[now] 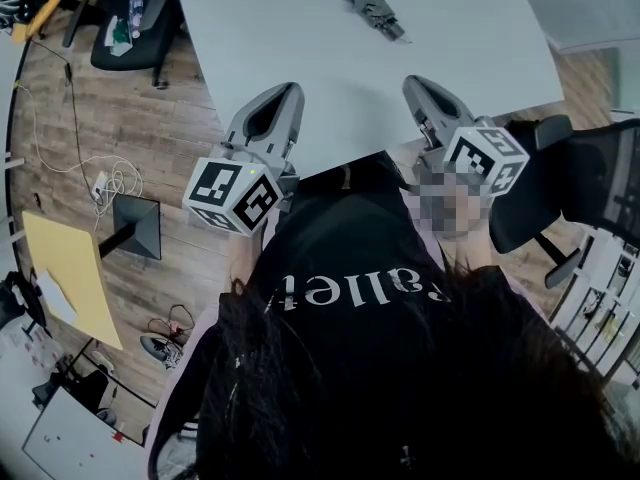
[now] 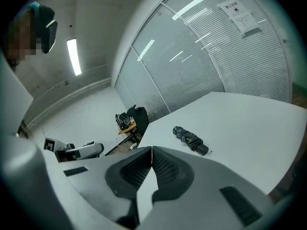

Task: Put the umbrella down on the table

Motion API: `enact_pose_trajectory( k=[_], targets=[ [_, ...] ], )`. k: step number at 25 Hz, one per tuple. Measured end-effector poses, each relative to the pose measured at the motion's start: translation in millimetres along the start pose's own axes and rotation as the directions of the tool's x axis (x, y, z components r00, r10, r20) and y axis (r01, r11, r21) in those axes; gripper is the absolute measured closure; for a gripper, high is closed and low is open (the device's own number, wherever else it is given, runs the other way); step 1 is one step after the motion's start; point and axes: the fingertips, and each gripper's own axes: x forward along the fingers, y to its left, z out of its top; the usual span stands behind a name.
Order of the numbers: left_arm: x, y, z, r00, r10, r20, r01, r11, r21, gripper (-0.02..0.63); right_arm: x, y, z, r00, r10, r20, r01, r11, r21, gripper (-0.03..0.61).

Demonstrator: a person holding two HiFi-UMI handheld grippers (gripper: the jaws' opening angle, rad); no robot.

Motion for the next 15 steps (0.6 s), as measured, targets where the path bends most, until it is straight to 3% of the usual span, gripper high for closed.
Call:
enact_pose_trajectory(
  k=[15],
  targets=[
    [3.4,1.1,0.2,1.0,0.021,0.006,-0.021,1.0,-0.013,0.588,0.4,-3.4,-2.3,0.999,0.016,-0.029,-0.017,1.0,-0.007,0.557]
  ],
)
